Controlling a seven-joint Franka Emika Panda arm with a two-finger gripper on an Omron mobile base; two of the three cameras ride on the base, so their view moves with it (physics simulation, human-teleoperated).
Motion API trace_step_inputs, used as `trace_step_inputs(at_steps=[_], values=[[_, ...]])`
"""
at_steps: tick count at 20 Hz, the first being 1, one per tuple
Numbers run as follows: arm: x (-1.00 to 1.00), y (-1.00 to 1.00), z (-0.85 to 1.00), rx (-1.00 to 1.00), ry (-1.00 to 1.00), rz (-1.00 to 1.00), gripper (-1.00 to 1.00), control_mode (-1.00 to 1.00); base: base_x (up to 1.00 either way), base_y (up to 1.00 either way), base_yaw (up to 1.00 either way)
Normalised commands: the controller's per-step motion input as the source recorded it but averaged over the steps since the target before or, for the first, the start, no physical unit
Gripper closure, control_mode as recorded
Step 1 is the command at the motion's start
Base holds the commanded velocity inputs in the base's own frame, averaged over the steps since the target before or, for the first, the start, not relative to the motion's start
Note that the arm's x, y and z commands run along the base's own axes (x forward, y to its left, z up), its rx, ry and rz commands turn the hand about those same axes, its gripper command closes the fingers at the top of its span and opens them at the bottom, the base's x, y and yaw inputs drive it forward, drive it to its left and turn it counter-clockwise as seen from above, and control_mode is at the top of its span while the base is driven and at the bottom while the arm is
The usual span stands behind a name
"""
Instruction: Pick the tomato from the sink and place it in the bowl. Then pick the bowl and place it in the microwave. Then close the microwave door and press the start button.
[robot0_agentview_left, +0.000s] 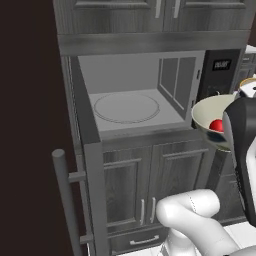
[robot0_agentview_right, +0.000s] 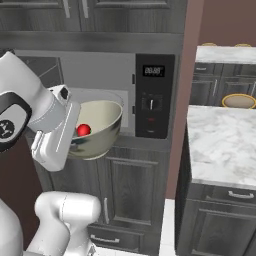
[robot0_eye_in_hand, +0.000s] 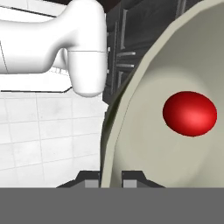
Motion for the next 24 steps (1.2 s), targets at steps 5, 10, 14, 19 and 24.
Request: trace_step_inputs(at_steps=[5, 10, 14, 19, 24], values=[[0.00, 0.00, 0.00, 0.00, 0.00, 0.00, 1.00, 1.00, 0.01, 0.03, 0.00], [0.00, 0.00, 0.00, 0.00, 0.00, 0.00, 1.00, 1.00, 0.00, 0.00, 0.00], [0.06, 0.00, -0.06, 0.00, -0.01, 0.01, 1.00, -1.00, 0.10, 0.00, 0.02], [0.56, 0.03, -0.40, 0.04, -0.11, 0.18, 1.00, -1.00, 0.00, 0.00, 0.00], [0.74, 0.38, -0.49, 0.05, -0.10, 0.28, 1.00, -1.00, 0.00, 0.00, 0.00]])
